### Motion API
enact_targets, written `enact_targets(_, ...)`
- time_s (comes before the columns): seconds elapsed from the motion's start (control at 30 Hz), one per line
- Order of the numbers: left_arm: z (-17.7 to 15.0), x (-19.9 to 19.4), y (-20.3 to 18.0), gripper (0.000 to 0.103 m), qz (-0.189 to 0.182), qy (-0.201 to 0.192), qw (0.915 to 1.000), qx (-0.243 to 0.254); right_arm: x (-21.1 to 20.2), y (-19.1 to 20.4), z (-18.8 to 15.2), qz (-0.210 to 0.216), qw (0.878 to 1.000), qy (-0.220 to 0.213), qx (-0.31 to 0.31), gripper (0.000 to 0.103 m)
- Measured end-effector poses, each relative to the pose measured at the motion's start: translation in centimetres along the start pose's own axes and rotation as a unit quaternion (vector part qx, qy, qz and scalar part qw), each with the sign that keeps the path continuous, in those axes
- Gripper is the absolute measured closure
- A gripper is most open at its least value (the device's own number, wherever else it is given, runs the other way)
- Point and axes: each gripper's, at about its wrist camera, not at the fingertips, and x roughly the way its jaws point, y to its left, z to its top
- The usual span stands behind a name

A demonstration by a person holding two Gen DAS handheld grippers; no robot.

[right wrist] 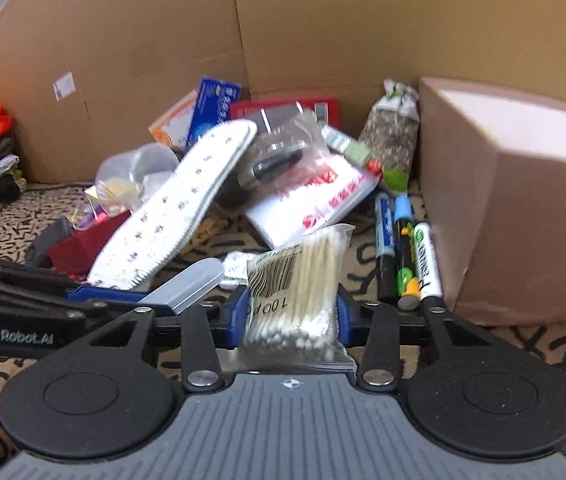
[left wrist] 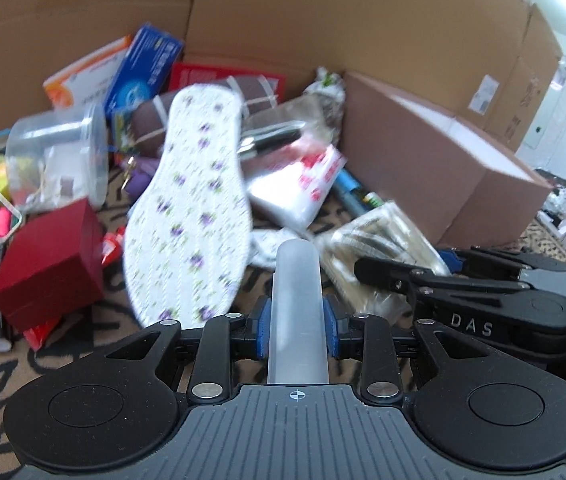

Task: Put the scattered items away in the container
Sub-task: 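Carry the tube and cotton swab bag over the open box with both grippers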

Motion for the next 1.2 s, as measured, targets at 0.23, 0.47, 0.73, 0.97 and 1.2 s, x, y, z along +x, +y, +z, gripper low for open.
enact_targets(0.23, 2.3, -1.1, -2.7, 0.077, -0.021, -0.035, 0.9987, 0.031, -2.7, -1.0, 1.5, 0.007, 0.999, -0.038, 0.012, 0.074)
enact_targets(0.47, 5.8, -1.1, -5.7, 0.077, -0.053, -0.072, 0.9941, 0.061, -5.6, -2.3, 3.7, -0.012, 0.996, -0.091, 0.002, 0.074)
enact_targets(0.73, 11.1, -0.6, -10.8, 0.077, -0.091, -0.112, 0.9827, 0.116, -8.6, -4.8, 7.5, -0.07, 0.986, -0.149, -0.029, 0.074)
enact_targets(0.97, 15.0, 3.4, -15.1, 0.077, -0.141, -0.105, 0.9768, 0.122, -9.5, -9.3, 10.3, -0.141, 0.976, -0.165, -0.025, 0.074)
enact_targets(1.2, 16.2, 10.1, -17.7, 0.077, -0.163, -0.061, 0.9771, 0.123, -7.3, -14.7, 10.0, -0.168, 0.977, -0.128, 0.024, 0.074)
